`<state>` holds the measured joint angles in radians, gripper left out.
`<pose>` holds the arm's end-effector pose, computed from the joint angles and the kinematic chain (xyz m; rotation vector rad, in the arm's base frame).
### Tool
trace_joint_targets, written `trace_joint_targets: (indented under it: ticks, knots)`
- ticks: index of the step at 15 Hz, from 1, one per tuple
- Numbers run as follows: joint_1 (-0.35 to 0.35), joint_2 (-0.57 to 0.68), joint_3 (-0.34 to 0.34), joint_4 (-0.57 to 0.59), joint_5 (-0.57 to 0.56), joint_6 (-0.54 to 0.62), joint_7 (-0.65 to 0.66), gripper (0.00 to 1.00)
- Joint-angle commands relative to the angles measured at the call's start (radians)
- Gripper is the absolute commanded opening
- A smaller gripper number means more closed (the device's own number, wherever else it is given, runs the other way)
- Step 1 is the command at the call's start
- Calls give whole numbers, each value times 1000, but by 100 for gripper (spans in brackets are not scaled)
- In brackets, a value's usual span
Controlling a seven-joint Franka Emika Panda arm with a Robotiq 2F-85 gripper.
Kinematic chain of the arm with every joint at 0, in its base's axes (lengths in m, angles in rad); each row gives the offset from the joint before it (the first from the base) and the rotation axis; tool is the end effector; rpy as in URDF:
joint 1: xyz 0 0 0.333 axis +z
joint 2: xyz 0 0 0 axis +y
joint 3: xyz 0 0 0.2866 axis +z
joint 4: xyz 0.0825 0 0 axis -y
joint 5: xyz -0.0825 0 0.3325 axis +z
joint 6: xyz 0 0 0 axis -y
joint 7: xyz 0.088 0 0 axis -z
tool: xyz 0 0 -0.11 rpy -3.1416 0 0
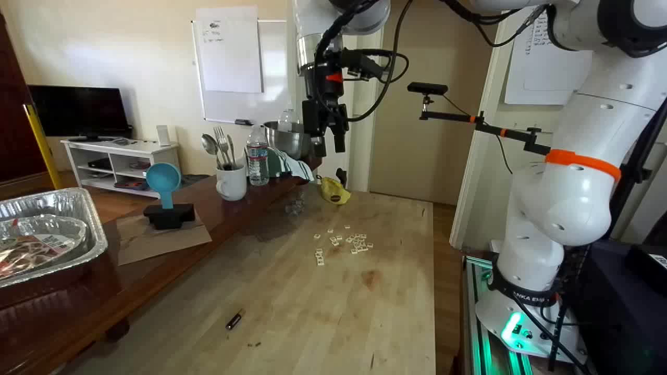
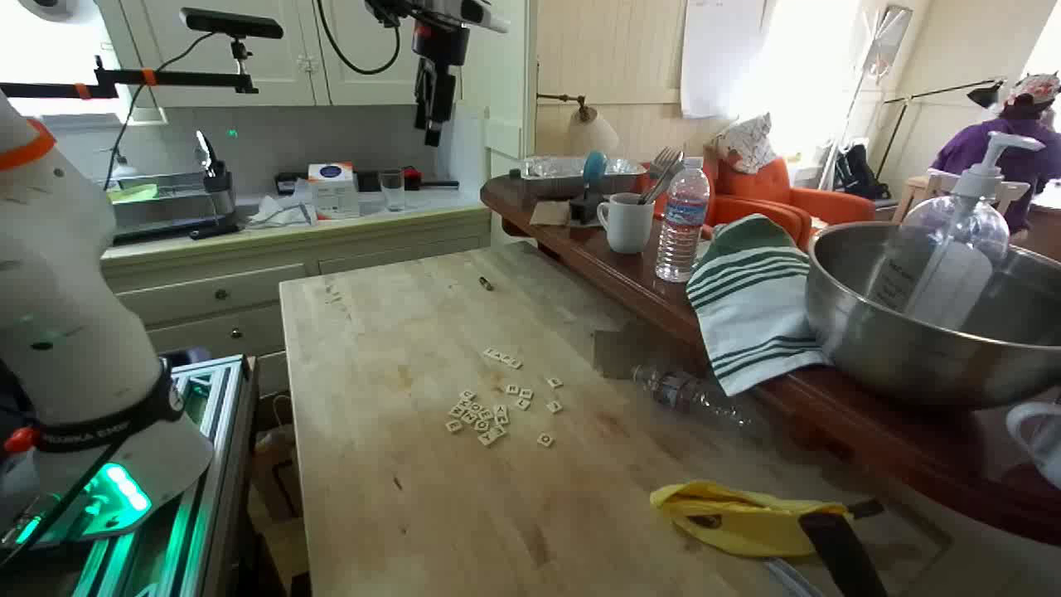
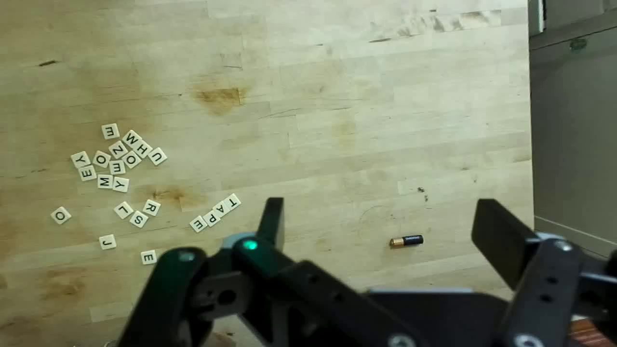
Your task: Align the blocks on the table
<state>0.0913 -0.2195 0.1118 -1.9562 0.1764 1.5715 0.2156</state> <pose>0.4155 0.1091 0.5348 -3.0130 0.0483 0.2929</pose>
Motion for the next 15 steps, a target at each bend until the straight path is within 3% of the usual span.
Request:
trace_joint_targets:
  ticks: [1, 11, 15]
  knots:
    - [-3, 1, 2, 2, 0, -2, 0, 100]
    - [-24, 3, -4, -45, -57, 48, 21, 100]
    - [-33, -23, -38, -140, -62, 203, -128, 100]
